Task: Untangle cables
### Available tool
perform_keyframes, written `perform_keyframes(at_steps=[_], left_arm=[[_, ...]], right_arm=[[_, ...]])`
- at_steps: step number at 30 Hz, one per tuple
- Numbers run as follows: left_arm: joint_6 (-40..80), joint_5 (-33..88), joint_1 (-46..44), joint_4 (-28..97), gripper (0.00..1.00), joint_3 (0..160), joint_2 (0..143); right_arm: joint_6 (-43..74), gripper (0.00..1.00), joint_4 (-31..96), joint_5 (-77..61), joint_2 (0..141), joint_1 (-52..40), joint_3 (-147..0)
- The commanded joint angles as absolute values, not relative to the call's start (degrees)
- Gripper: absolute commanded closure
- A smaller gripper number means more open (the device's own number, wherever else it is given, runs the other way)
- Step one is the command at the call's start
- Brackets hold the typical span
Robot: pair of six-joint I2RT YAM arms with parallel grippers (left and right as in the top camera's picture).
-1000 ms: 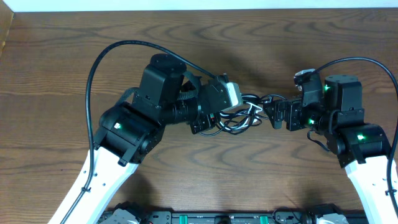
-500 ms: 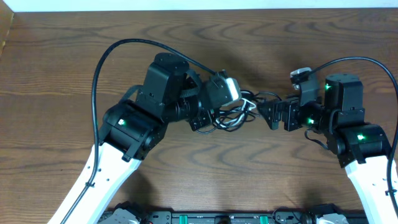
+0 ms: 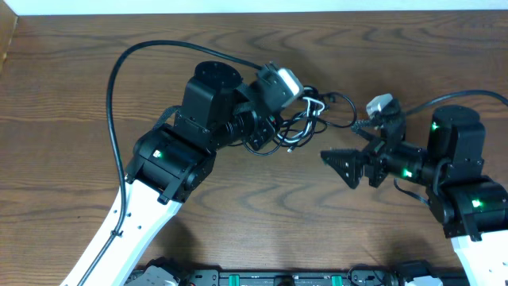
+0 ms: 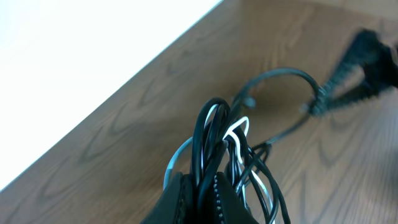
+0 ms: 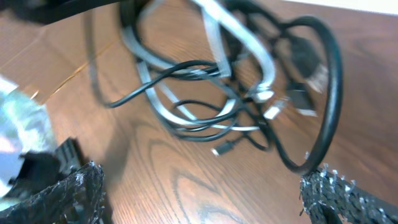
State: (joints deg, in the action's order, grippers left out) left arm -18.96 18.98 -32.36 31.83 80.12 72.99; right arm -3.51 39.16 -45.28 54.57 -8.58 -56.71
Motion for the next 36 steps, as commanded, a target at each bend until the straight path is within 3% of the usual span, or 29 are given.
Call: perform_keyframes(at_steps=[1, 11, 22, 33, 36], left_arm=[[-7.2, 16.4, -32.4, 29.3, 0.92, 80.5, 73.9], [16.5, 16.4, -35.3, 26.6, 0.92, 80.5, 74.4], [17.3, 16.4, -42.3, 25.1, 0.92, 80.5, 74.4], [17.3, 18.0, -42.6, 24.7, 0.93, 80.5, 74.4], [17.9, 18.4, -43.2, 24.5, 0.92, 80.5, 74.4]], right_arm=[[-11.6, 0.01, 39.2, -53.1, 53.6, -8.4, -57.8], [-14.5, 0.01, 35.3, -53.6, 54.7, -9.6, -57.7], [-14.4, 0.01, 30.4, -53.5, 58.2, -11.1, -57.7], [-14.4, 0.01, 28.1, -53.6, 62.5, -11.4, -57.7], [-14.4, 0.09, 27.4, -53.7, 62.9, -11.4, -57.7]])
